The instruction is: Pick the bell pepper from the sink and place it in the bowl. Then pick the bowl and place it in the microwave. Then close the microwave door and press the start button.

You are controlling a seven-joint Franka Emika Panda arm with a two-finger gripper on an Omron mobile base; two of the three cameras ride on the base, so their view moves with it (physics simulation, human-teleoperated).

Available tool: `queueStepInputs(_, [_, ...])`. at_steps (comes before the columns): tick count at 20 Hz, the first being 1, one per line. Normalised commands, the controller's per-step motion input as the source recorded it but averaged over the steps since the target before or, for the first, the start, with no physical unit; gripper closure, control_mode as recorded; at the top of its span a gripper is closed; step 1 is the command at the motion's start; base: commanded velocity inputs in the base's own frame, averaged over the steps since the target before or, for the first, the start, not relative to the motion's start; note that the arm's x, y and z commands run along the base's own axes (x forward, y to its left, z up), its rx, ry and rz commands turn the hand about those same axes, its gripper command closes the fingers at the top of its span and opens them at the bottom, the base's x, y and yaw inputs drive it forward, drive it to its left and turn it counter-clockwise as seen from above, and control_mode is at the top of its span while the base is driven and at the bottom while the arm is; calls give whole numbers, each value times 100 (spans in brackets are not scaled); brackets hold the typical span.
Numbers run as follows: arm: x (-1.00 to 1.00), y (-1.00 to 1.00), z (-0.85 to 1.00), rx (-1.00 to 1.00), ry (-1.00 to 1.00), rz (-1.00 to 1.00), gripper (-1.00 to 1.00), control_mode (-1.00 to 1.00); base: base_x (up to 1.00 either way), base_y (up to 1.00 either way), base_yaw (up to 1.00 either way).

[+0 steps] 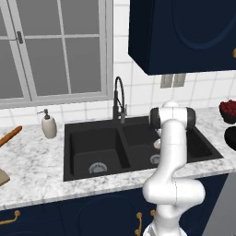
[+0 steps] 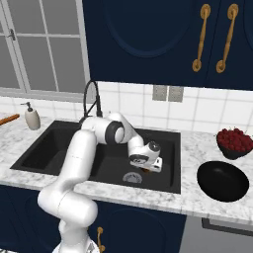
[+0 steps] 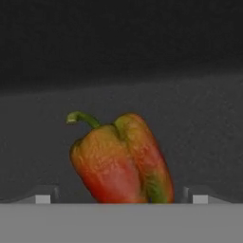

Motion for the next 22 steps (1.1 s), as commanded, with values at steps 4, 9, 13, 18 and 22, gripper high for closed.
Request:
queueStepInputs(4, [54, -4, -30, 1, 4, -2, -100, -100, 0, 0, 0])
queueStepInputs(9, [29, -1, -18, 3, 4, -1, 100, -100, 0, 0, 0])
queueStepInputs(13, [-10, 0, 4, 1, 3, 0, 100, -100, 0, 0, 0])
queueStepInputs(18, [-53, 9, 76, 1, 0, 0, 100, -100, 0, 0, 0])
queueStepInputs(22, [-61, 28, 100, -1, 0, 0, 100, -100, 0, 0, 0])
